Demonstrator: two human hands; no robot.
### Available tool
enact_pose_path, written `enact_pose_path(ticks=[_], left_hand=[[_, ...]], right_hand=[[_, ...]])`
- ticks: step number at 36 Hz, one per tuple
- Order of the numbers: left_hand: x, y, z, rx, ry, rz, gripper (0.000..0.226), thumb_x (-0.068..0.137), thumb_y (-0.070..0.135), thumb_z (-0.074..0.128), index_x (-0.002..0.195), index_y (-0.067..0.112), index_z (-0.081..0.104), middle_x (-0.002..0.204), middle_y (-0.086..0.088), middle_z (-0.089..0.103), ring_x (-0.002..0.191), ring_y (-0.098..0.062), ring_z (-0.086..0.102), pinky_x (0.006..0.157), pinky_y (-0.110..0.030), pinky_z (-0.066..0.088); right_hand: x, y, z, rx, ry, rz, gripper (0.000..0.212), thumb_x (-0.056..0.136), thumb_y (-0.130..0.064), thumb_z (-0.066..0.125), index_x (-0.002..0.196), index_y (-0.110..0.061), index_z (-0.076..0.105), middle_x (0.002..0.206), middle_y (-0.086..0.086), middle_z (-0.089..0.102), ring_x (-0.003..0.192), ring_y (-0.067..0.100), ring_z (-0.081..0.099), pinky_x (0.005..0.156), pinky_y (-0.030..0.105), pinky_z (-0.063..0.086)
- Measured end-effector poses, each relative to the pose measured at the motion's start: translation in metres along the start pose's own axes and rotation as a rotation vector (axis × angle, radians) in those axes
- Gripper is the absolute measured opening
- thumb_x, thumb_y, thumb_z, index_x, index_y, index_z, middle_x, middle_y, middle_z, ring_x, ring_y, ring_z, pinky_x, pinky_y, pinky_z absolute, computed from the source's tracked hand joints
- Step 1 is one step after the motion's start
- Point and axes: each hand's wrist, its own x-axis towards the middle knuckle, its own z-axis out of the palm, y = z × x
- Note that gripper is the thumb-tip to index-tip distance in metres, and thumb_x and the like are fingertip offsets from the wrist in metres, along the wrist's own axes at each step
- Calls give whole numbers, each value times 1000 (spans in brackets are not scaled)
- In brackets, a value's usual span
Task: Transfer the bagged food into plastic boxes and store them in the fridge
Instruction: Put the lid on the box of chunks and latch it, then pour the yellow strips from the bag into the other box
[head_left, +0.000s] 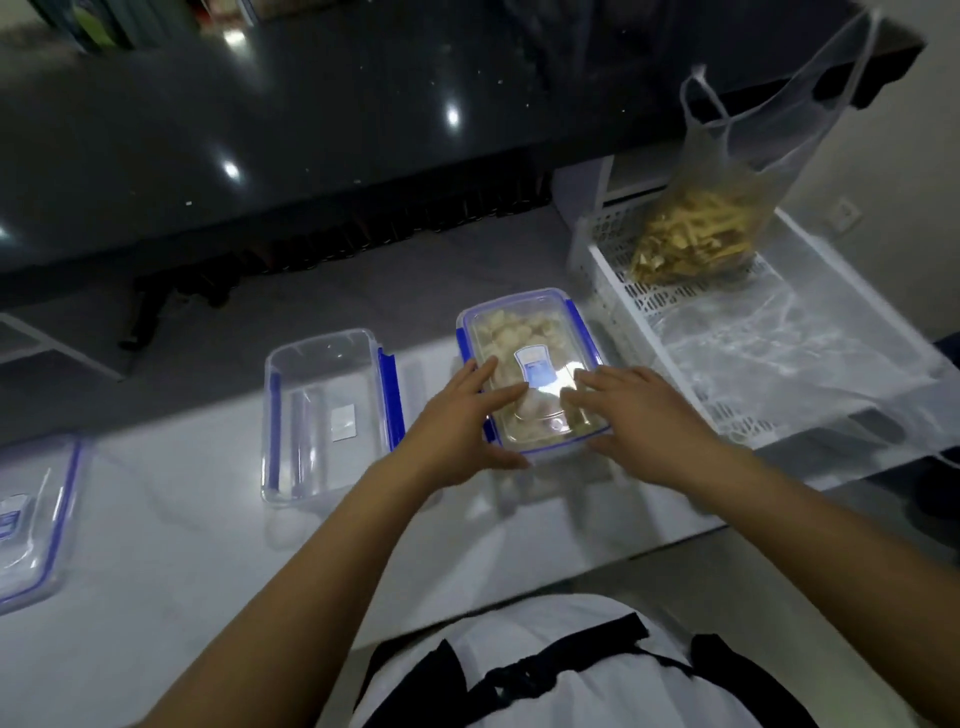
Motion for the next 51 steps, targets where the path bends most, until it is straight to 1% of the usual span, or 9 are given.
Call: enact_pose_path(ticks=[13,22,25,29,32,37,39,44,51], left_hand=[[22,-3,-2,-45,27,-10,92,75,51,82,152,42,32,168,9,6,154,-15,1,121,-44,21],[16,-8,5,-53,14,36,90,80,59,73,154,48,23,167,18,-5,152,-7,-11,123,-39,14],[12,-2,-4,-50,8,40,86,82,59,71,151,54,19,167,16,5,154,-10,0,124,-42,18],[20,16,-32,-184,215,121,84,85,45,74,146,61,19,163,20,17,149,-3,18,120,-40,28],[36,38,-60,-193,394,203,86,86,40,74,151,56,20,161,22,20,147,0,19,115,-33,25],[77,85,-96,-156,511,298,86,87,32,74,154,47,21,163,11,20,149,-5,18,117,-33,24],[99,106,-109,-100,540,321,86,88,27,75,156,37,24,164,5,18,151,-11,15,121,-38,22],[151,152,-145,5,552,342,91,84,25,78,158,26,25,165,-10,18,152,-26,15,122,-48,21],[215,181,-155,92,548,298,102,81,44,79,159,27,17,166,-7,13,153,-27,10,124,-47,15]], right_hand=[[11,23,3,36,-35,23,62,96,-37,57,152,-36,30,165,-8,19,152,14,13,118,40,11],[-1,15,-5,84,-38,49,59,99,-52,45,154,-34,31,165,-8,20,152,12,12,121,46,3],[-8,11,-14,164,-33,57,57,98,-52,49,151,-36,37,164,-9,22,151,10,14,122,46,4],[-22,27,-49,477,250,65,56,91,-49,63,144,-42,46,158,-14,35,144,3,28,118,34,23],[-30,55,-89,738,486,160,52,86,-47,71,136,-44,55,144,-18,51,126,-7,47,100,15,36],[-17,117,-144,1116,882,449,50,82,-33,79,128,-28,60,117,-11,60,107,8,59,71,16,48],[-5,144,-159,1194,927,550,58,82,-30,79,134,-22,55,122,-6,56,105,15,58,67,16,45],[26,187,-183,1338,873,705,70,83,-33,78,142,-14,47,135,5,51,117,22,49,89,36,41],[52,204,-194,1269,909,651,5,86,-24,75,88,-21,72,94,-4,68,92,8,58,64,20,41]])
